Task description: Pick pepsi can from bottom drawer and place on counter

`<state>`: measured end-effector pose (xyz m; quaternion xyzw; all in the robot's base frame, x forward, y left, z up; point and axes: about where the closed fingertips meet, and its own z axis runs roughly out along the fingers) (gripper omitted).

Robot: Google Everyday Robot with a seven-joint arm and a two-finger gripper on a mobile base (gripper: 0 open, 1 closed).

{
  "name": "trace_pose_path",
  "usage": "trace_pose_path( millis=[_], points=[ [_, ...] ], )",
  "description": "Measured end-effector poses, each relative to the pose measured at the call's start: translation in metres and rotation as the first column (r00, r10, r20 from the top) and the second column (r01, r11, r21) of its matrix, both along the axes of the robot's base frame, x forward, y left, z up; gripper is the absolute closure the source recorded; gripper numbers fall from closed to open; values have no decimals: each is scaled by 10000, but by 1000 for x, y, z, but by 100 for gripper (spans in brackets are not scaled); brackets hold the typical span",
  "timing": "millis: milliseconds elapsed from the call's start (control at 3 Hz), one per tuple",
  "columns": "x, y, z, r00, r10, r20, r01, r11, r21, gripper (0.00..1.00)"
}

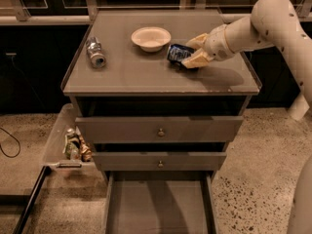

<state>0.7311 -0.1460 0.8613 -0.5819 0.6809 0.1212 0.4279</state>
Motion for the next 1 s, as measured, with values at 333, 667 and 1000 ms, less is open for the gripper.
trace_pose_path(
  millis=[333, 667, 1000],
  points=[
    [1, -1, -2, 10000, -32, -30, 32, 10000, -53, 81],
    [1, -1, -2, 10000, -32, -30, 32, 10000, -53, 59],
    [1, -1, -2, 10000, -31, -31, 31, 10000, -53, 34]
  ],
)
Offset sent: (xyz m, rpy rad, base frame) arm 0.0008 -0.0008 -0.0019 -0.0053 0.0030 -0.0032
